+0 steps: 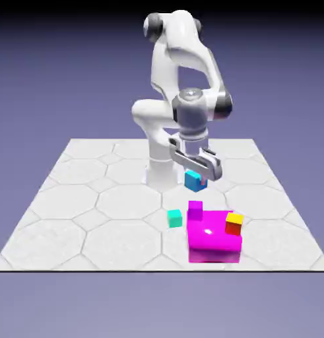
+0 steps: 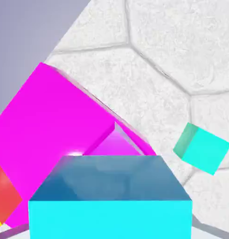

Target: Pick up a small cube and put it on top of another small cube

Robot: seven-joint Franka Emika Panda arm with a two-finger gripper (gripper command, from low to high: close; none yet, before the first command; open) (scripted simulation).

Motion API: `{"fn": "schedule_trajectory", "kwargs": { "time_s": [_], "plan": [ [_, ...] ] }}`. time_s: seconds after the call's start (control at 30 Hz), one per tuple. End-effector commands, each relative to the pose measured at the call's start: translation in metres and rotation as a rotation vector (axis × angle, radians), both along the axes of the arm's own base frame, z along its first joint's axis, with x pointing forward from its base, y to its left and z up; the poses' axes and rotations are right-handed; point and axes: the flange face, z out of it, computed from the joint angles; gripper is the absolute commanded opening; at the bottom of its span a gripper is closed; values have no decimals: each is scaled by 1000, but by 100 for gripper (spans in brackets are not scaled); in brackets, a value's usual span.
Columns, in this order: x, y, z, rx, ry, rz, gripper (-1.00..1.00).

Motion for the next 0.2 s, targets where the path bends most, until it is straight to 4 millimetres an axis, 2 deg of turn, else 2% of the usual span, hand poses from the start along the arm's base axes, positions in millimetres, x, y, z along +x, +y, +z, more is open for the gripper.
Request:
{"fn": "schedule_trajectory", "kwargs": {
  "time_s": [0.0,0.03,0.07,0.1,0.13,0.17],
  "plan": [
    [-1,1,-14,-1,1,1,-100],
    [-3,2,-27,0,1,1,-100],
    [-4,3,-28,0,1,1,-100],
    [-4,3,-28,0,1,1,100],
    [-4,3,-28,0,1,1,100],
    [-2,1,-15,-1,1,1,100]
  ]
}}
